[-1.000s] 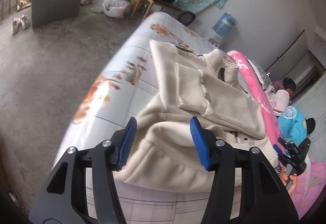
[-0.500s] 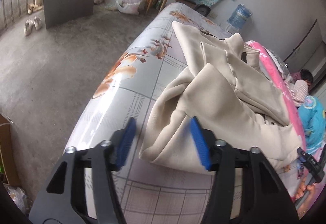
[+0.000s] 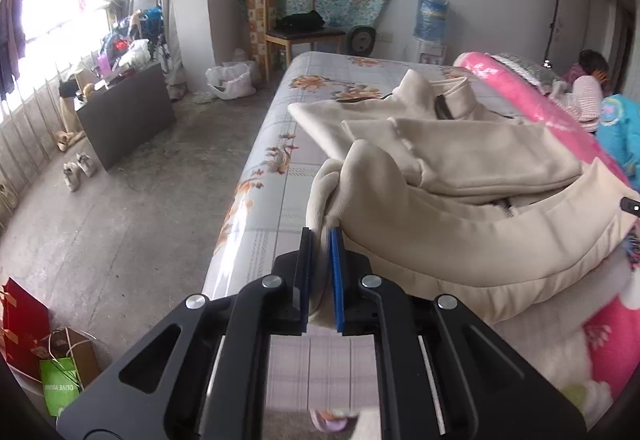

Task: Fold large clothes

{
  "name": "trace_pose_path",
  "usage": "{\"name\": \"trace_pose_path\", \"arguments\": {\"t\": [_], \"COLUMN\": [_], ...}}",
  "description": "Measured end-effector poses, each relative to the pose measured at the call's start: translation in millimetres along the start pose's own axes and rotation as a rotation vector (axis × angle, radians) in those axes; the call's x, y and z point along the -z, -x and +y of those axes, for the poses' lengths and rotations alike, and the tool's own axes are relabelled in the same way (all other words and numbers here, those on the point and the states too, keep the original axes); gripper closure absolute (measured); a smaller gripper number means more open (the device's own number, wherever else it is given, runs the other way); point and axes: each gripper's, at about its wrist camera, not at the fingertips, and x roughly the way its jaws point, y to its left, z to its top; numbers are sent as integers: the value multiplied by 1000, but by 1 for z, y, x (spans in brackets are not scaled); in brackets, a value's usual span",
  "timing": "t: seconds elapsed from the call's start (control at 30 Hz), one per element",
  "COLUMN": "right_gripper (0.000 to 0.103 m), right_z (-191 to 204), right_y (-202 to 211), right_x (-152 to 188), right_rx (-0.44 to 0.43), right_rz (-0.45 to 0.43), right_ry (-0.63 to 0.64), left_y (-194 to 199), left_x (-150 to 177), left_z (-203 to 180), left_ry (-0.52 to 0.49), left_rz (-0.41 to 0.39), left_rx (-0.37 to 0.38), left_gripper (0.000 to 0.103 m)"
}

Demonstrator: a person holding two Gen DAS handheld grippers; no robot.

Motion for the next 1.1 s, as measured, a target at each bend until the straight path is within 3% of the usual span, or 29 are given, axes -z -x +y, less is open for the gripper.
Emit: {"name": "trace_pose_path", "arguments": {"t": [0.13,0.17,0.23,0.27,0.3,0.4,0.47,0.5,0.6,0.63,0.7,0.77,0.8,0.87,0.93,1.0,1.07,1.1], "right_gripper": [84,76,68,56,49,46,43,42,41,40,40,40,40,40,53,78,97,98], "right_z": [-13,-19,-33,-40,-49,-50,-34,-25,25,48,81,113,125,146,155,159,162,163], "right_y": [16,8,-7,-9,-4,20,27,27,15,4,-12,-29,-34,-40,-53,-60,-58,-55], "right_x": [20,27,39,41,42,36,32,30,27,28,31,38,41,48,55,59,56,54], "right_rx": [-26,-12,72,104,102,100,92,65,-105,-180,-230,-223,-223,-236,-212,-217,-238,-203], "right_rz": [38,72,141,160,149,69,32,26,63,94,144,192,202,209,251,264,268,251], "right_ry": [-19,-20,-41,-58,-101,-127,-82,-63,13,39,83,139,169,233,266,268,263,268], "left_y": [5,-2,-17,-17,-12,13,23,23,11,0,-20,-37,-44,-44,-45,-41,-39,-35], "left_x": [25,34,51,56,58,52,44,38,29,28,32,39,44,51,53,56,56,57], "left_z": [27,34,52,65,77,93,79,67,13,-11,-51,-79,-90,-106,-114,-118,-121,-123], "left_ry": [57,74,104,134,175,228,192,172,102,71,-19,-108,-145,-239,-303,-334,-374,-385], "left_rz": [99,131,188,200,190,113,69,61,68,100,141,174,178,133,108,95,75,64], "left_rx": [41,38,-70,-100,-96,-48,14,72,310,354,354,288,268,197,169,164,145,142], "left_gripper": [93,92,93,93,93,93,91,82,60,60,60,65,72,74,82,101,102,102]}}
